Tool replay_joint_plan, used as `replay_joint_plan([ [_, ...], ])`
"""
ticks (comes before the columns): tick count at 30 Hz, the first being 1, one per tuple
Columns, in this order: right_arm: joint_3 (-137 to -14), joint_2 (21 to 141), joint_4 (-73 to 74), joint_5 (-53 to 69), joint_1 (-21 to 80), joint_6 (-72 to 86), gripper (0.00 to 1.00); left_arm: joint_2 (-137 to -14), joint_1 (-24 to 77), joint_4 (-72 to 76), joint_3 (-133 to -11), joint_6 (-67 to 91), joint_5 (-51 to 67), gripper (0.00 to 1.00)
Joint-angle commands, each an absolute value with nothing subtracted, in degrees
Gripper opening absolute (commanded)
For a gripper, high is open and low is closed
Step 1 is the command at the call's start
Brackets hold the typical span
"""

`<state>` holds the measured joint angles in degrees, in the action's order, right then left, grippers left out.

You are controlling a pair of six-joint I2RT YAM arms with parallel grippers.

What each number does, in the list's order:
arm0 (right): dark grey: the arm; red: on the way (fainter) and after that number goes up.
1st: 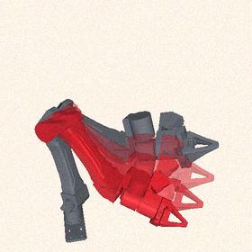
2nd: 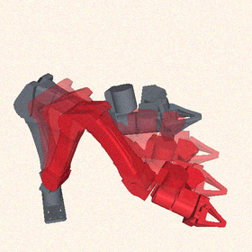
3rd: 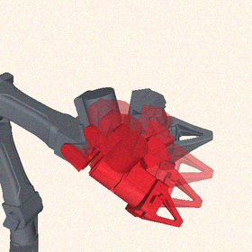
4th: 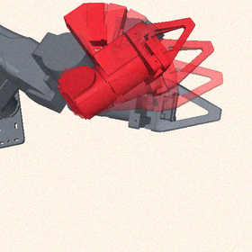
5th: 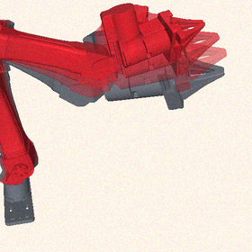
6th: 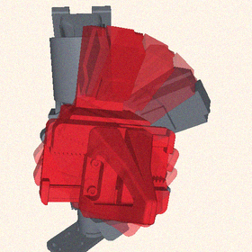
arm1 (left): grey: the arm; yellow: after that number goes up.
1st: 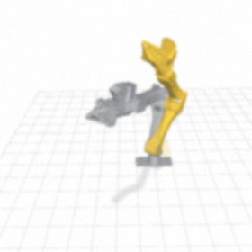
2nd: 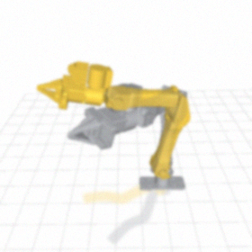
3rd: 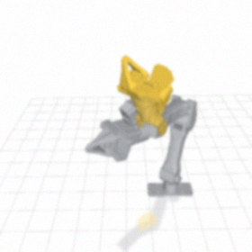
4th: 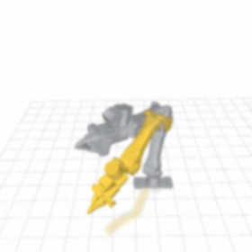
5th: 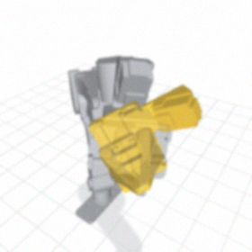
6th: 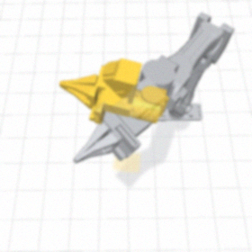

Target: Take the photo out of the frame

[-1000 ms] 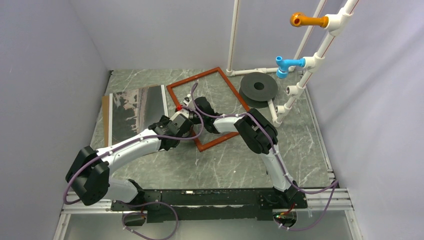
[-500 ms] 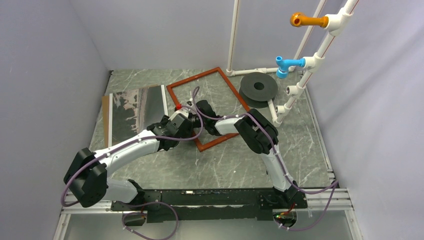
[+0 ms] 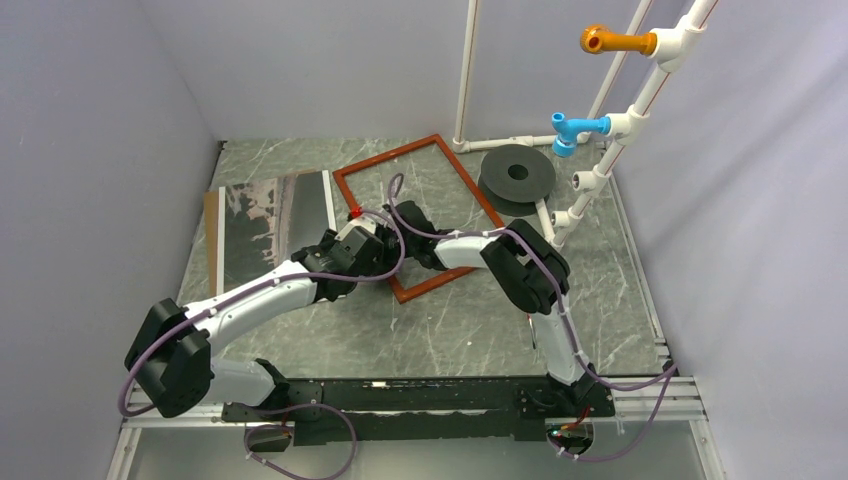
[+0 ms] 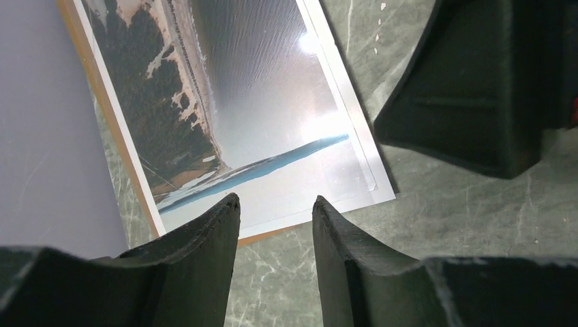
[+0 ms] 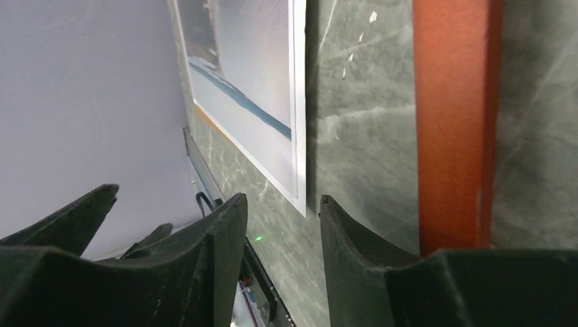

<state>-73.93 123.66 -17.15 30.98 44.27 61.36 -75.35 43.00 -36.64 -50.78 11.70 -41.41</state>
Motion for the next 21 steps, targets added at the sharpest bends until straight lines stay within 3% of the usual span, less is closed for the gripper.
replay_joint_plan([
  [1, -79.26, 125.48, -12.74, 28.46, 45.73, 57.37, 0.43, -73.57, 43.08, -35.68, -50.8, 12.04, -42.36, 0.48],
  [10, -83.41, 128.95, -10.0, 27.27, 46.53, 55.28, 0.38, -73.85, 43.13, -35.78, -51.0, 12.27, -41.63, 0.48],
  [21, -85.46, 133.18, -10.88, 27.78, 47.58, 55.11, 0.38, -70.28, 40.97, -35.81, -50.76, 14.71, -35.57, 0.55],
])
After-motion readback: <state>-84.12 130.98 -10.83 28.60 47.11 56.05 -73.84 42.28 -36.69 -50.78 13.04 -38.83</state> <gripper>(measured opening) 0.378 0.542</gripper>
